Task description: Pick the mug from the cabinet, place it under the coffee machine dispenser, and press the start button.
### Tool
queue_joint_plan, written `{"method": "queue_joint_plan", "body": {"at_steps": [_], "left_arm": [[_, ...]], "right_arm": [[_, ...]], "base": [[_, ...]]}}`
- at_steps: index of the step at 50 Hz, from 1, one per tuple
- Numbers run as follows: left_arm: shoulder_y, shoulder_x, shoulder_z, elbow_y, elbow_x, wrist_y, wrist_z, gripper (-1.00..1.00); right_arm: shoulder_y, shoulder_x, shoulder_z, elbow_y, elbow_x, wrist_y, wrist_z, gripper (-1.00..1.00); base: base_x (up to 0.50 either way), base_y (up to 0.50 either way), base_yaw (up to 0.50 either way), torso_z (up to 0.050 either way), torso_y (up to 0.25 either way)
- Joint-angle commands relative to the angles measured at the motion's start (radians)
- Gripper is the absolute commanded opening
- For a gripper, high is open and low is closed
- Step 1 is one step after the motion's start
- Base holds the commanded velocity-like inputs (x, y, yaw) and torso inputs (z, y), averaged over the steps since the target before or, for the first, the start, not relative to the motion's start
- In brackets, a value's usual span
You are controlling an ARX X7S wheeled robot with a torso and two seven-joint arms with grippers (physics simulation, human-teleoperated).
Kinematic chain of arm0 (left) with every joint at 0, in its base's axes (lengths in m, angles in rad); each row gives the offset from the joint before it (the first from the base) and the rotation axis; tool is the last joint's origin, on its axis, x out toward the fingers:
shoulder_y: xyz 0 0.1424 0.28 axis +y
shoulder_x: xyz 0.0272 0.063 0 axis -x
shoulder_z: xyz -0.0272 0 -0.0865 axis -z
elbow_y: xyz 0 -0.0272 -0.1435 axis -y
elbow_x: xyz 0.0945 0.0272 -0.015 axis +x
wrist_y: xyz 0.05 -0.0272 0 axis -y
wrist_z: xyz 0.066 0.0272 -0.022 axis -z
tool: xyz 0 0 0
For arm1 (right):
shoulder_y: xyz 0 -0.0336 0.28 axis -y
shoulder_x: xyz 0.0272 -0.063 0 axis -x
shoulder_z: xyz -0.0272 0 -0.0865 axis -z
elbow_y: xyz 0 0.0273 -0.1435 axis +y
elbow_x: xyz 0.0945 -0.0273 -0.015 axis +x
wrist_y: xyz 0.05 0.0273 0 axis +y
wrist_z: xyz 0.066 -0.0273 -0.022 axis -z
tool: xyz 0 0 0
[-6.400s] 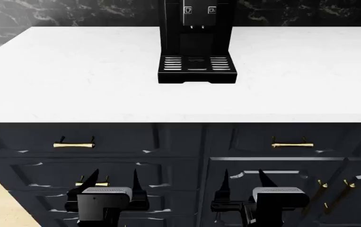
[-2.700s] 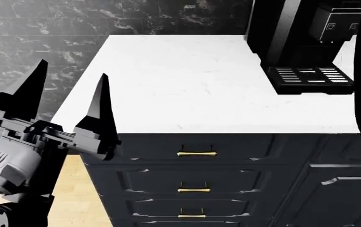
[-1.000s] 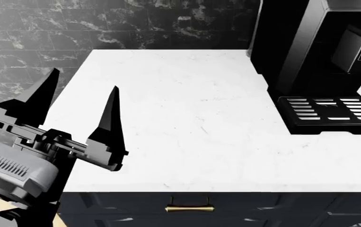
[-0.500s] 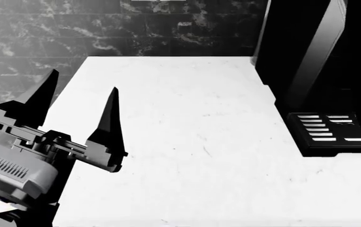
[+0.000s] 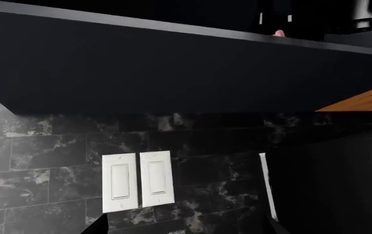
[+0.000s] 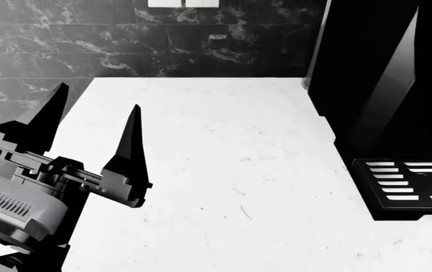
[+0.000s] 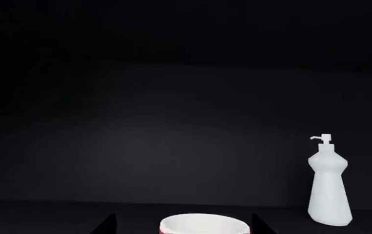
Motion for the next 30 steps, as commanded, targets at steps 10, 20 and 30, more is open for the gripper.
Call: {"method": "queue_joint_plan", "body": {"at_steps": [10, 20, 30], "left_arm": [[0.002, -0.002, 0.008, -0.006, -0.001, 0.008, -0.005, 1.00], [0.006, -0.004, 0.007, -0.001, -0.006, 0.008, -0.012, 1.00], [0.003, -0.009, 0.008, 0.006, -0.010, 0.005, -0.017, 1.00]], "right_arm": [[0.037, 0.030, -0.057, 0.028, -0.066, 0.122, 0.008, 1.00], [0.047, 0.042, -0.092, 0.028, -0.091, 0.261, -0.060, -1.00], [0.039, 0.054, -0.072, 0.028, -0.083, 0.171, -0.035, -1.00]], "base": [[0.12, 0.00, 0.00, 0.000, 0.000], [0.00, 0.00, 0.00, 0.000, 0.000], [0.00, 0.00, 0.00, 0.000, 0.000]]}}
